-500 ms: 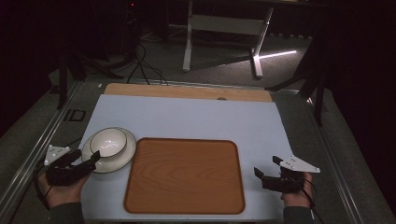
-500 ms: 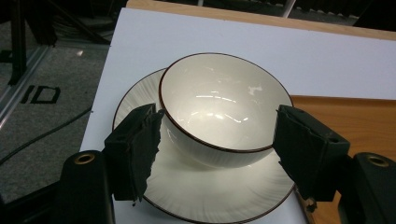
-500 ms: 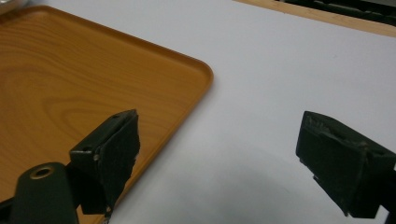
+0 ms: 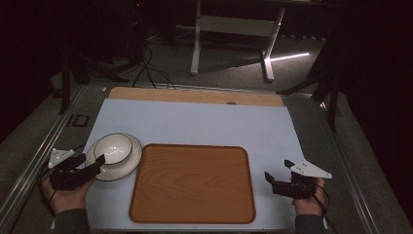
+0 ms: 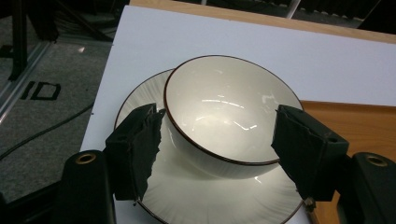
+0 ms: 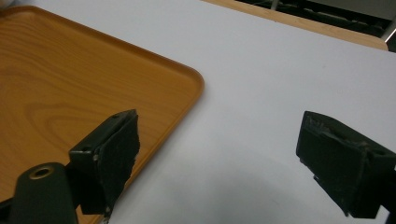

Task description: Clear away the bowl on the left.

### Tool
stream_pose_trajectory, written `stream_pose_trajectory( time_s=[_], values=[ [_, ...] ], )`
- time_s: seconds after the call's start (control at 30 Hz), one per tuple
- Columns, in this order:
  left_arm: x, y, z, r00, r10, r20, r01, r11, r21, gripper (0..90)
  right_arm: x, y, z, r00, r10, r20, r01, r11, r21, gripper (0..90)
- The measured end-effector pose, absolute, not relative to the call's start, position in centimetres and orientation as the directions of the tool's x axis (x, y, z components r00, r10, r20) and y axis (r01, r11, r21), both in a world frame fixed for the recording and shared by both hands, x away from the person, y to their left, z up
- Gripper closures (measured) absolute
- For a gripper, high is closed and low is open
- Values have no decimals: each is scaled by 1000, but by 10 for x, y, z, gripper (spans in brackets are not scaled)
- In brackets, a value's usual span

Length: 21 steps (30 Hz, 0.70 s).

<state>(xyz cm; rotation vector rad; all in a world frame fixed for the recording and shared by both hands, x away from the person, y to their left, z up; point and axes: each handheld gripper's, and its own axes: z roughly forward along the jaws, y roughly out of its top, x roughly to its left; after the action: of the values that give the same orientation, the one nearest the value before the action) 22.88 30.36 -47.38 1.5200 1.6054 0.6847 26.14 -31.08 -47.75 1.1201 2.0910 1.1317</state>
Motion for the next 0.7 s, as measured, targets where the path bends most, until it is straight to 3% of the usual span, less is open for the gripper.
stream_pose_trajectory(
  time_s=[0.27, 0.7],
  values=[
    [234, 304, -474, 40, 978, -207, 541, 153, 827, 323, 263, -310, -478, -536, 842, -59, 408, 320, 855, 129],
    [246, 308, -480, 16, 986, -165, 573, 126, 810, 306, 265, -310, -476, -532, 845, -43, 403, 298, 865, 129]
  ],
)
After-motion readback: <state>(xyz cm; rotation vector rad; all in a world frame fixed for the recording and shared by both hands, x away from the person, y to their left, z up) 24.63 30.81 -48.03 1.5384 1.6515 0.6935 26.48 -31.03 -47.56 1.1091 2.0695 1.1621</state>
